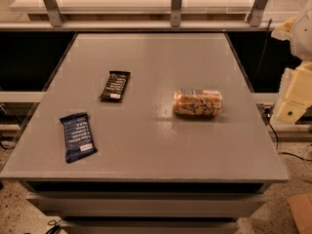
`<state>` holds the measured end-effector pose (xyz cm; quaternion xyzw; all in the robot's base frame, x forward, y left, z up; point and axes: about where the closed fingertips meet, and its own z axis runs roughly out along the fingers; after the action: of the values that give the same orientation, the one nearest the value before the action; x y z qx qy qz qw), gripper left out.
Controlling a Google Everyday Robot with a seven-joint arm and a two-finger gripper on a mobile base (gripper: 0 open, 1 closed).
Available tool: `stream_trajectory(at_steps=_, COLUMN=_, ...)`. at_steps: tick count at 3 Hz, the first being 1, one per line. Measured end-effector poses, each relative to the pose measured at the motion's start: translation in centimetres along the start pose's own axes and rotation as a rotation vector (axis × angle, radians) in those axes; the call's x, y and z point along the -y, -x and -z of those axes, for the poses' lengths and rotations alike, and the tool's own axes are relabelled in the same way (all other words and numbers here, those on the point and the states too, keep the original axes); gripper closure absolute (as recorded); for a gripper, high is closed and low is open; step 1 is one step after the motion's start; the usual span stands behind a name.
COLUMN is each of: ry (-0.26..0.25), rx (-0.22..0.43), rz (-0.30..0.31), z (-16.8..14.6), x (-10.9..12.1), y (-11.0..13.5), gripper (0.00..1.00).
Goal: Place orange can upright
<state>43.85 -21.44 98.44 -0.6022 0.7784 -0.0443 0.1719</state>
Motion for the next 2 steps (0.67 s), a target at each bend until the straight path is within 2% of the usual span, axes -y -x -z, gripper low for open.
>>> stream_trajectory(at_steps=2, ry=-0.006, rx=0.006, rz=0.019, z=-0.32, x=-0.08, y=0.77, gripper=0.0)
